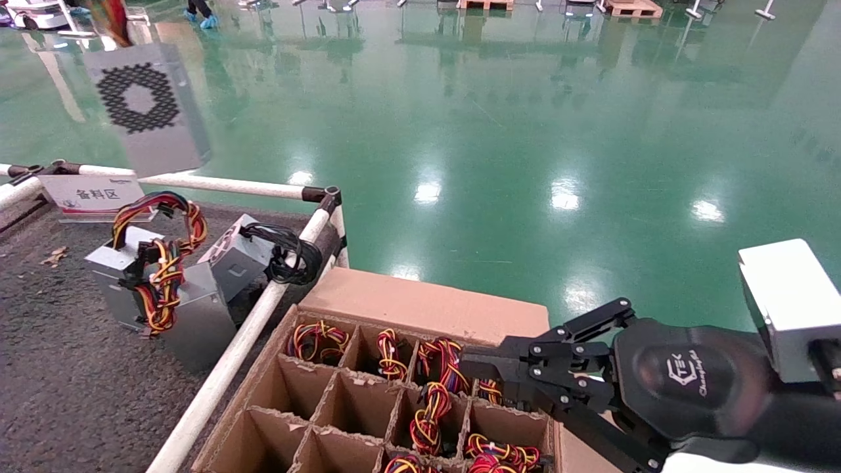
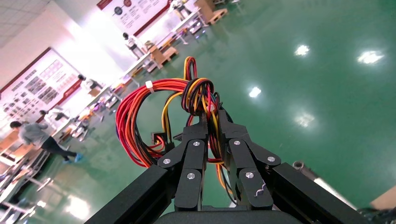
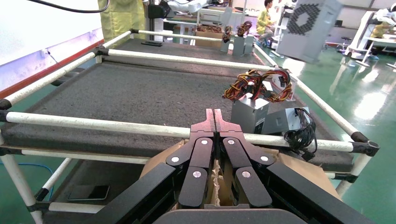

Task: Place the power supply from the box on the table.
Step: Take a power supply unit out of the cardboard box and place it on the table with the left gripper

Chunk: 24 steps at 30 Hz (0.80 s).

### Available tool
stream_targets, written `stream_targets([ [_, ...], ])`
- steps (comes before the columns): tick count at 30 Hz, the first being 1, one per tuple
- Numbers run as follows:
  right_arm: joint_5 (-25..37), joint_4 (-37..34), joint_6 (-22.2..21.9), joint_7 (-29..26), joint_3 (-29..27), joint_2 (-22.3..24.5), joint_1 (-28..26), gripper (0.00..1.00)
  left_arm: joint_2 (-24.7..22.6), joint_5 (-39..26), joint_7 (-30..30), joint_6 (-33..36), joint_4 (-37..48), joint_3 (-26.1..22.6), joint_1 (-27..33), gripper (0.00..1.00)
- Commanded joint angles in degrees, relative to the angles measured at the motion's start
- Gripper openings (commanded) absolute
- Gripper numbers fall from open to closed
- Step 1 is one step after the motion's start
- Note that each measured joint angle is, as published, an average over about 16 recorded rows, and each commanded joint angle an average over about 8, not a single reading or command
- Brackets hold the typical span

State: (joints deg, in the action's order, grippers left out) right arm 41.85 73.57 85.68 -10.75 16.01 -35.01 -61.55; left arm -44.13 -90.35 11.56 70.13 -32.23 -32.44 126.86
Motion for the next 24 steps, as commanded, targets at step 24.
stream_targets([
  [24, 0.0, 0.0, 0.0, 0.0, 0.0, 0.0, 0.0, 0.0, 8.1, -5.9, 0.6, 2.9, 2.1, -4.6, 6.0, 0.0],
])
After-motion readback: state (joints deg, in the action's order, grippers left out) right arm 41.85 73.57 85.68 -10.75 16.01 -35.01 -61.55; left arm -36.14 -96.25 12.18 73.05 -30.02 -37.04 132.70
